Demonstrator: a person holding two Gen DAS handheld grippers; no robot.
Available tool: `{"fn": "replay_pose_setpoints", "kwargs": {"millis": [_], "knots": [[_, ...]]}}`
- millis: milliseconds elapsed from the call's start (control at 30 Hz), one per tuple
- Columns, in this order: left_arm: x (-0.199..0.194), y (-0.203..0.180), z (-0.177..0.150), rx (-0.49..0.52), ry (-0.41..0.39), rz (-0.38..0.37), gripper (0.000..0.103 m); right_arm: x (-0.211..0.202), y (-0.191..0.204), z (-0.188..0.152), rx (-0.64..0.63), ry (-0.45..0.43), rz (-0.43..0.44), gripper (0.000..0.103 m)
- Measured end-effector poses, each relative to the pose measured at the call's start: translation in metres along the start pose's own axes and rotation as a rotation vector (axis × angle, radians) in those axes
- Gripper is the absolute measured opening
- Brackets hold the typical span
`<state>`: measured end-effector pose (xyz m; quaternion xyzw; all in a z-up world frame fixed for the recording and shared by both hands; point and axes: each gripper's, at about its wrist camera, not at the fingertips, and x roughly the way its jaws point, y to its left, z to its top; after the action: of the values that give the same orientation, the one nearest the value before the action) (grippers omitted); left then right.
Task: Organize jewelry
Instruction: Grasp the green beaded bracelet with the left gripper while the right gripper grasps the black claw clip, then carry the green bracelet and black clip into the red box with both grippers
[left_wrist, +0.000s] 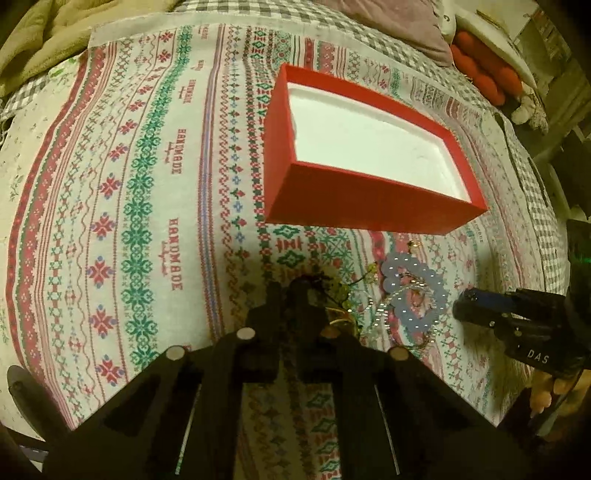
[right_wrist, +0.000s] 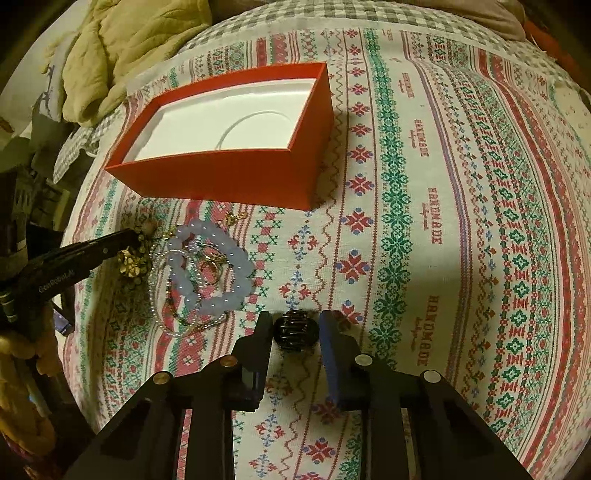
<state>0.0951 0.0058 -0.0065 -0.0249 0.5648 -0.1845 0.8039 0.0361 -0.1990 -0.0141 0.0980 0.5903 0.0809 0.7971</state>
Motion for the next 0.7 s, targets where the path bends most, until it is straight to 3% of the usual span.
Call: {"fn": "replay_pose_setpoints", "kwargs": {"millis": [533,600,667,700], "knots": [[-0.085,-0.024,-0.007,0.062,-0.173,-0.089,0.007,-0.047,-0.008,-0.005,0.002,-0.102,0.056,0.026],[-0.086,-0.036,-0.007,0.069,-0.187,-0.094,0.007,-0.045,-0.015,-0.006,0.012,-0.085,0.031,0.031],[-0.091,-0.042,-0.009,0.076,-0.199,-0.1,0.007,-0.04,-0.016,-0.003,0.023,-0.076,0.005,0.064],[-0.092,-0.044,-0.009,0.08,-0.201,-0.103,0.007,-0.04,-0.018,-0.004,0.025,-0.084,-0.007,0.068]]}}
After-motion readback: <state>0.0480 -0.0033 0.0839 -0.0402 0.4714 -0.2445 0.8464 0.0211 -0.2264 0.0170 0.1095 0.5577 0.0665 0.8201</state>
